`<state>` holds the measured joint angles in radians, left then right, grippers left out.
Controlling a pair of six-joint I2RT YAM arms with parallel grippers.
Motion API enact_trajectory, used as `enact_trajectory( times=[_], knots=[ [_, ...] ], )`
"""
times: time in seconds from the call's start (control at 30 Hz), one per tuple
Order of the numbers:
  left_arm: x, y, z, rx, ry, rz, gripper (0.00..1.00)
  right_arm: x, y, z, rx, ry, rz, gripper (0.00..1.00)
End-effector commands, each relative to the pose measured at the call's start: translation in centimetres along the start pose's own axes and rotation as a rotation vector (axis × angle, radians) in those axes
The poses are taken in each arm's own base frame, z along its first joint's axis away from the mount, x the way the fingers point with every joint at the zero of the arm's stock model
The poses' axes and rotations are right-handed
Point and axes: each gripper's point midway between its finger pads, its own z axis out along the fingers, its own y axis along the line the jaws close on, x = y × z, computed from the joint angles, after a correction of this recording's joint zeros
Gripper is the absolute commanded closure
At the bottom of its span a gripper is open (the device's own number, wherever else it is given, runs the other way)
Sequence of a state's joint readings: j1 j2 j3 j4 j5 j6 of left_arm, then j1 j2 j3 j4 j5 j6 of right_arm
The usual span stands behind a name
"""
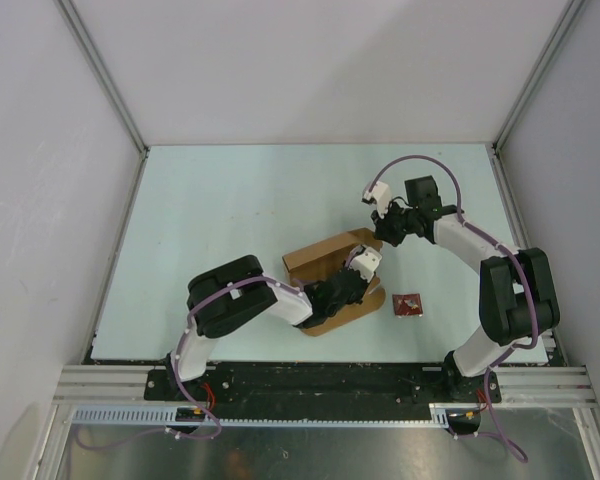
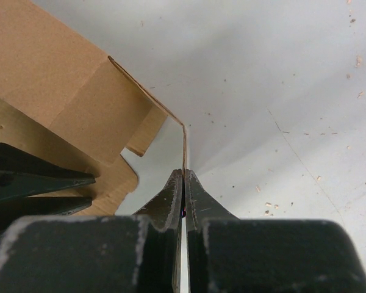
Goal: Fold the paper box
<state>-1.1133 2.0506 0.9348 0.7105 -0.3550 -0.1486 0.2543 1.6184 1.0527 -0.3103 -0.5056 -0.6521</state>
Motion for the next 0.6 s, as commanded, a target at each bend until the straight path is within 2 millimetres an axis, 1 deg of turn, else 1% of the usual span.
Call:
enact_trajectory(
  times=[0.0,0.07,0.33,0.5,0.57],
  knots=[
    [-0.1,0.0,0.9,-0.001,-0.010,-0.027,0.71,-2.0,0.4,-0.9,-0.012,-0.033,-0.016,1.00],
    [0.0,0.2,0.9,-0.009,-0.008,-0.030,0.72,-2.1,0.7,-1.2,-0.012,-0.034,-0.007,1.00],
    [0.3,0.6,0.7,-0.025,-0.004,-0.036,0.73,-2.1,2.7,-2.1,-0.053,-0.007,0.029,1.00],
    [0.3,0.7,0.6,-0.025,-0.002,-0.041,0.74,-1.5,4.1,-2.7,-0.096,0.020,0.059,1.00],
    [-0.1,0.6,0.5,-0.021,-0.011,-0.041,0.74,-1.3,4.5,-2.9,-0.108,0.027,0.065,1.00]
  ],
)
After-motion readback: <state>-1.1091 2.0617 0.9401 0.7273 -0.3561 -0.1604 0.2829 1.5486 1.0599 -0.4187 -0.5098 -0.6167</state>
